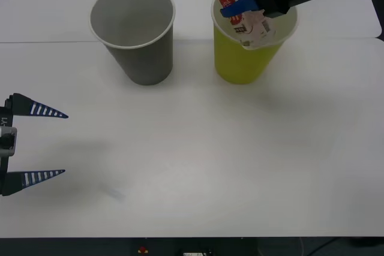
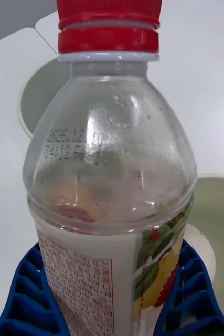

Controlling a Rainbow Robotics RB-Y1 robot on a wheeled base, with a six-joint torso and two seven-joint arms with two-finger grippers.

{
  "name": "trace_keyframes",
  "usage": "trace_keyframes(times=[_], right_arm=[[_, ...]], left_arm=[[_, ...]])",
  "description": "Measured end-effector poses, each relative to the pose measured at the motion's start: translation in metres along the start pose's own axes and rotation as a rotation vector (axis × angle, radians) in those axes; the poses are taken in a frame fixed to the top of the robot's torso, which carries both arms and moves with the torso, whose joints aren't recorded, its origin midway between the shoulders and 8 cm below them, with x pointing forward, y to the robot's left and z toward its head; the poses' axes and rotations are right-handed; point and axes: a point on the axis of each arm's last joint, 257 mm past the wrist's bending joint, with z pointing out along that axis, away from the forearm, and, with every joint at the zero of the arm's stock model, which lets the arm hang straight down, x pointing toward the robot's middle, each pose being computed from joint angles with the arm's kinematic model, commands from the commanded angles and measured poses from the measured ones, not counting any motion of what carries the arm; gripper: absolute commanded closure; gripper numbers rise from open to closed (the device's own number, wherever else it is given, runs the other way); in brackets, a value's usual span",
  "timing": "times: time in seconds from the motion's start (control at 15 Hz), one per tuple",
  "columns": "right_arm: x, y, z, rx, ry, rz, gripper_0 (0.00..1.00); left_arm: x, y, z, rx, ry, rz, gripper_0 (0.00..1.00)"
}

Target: Put the can into the green bin and the plastic bottle into the gray bin

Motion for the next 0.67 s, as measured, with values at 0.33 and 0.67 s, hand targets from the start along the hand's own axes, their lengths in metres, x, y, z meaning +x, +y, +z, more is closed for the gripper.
trace_keyframes(times=[0.33,0.67], right_arm=[[-0.046,-0.002,0.034,-0.028,0.012,0.033,1.00],[-0.089,0.008,0.074,-0.036,-0.033,0.031,1.00]], left_arm=[[0.000,0.000,0.000,0.000,0.000,0.000,0.00],[0.000,0.000,0.000,0.000,0.000,0.000,0.00]])
